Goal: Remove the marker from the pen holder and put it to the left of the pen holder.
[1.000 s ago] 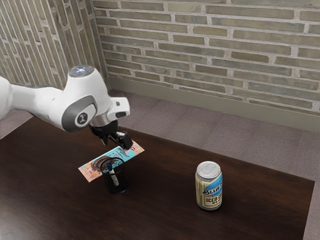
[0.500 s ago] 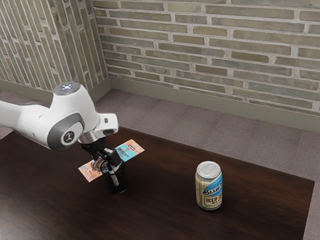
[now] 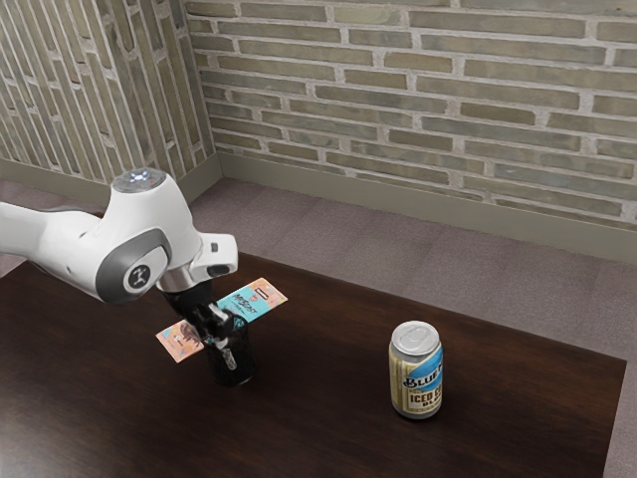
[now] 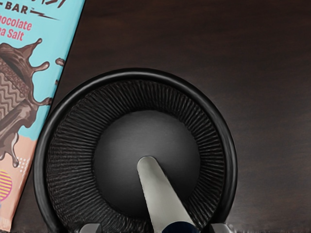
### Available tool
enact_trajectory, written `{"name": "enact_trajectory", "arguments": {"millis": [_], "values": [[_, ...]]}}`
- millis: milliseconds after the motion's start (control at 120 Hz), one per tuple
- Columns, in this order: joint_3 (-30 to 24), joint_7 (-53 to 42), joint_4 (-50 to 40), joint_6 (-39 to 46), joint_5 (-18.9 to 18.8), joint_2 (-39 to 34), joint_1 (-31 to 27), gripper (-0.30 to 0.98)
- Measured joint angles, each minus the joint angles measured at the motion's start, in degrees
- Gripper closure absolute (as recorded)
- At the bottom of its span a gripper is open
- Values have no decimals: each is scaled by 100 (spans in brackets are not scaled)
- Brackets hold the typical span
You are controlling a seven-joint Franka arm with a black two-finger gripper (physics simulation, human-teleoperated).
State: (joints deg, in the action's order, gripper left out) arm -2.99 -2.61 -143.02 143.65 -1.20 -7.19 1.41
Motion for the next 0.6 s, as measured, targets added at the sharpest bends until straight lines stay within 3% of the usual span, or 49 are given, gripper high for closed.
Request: {"name": "enact_trajectory", "arguments": {"millis": [183, 358, 475, 600], "values": [[-73, -7, 3, -43, -2, -17, 2, 66], [-66, 47, 286, -271, -83, -45, -1, 73], [-1, 118, 1058, -1065, -209, -18, -10, 75], [30, 167, 2220, -2457, -297, -30, -22, 76]]}}
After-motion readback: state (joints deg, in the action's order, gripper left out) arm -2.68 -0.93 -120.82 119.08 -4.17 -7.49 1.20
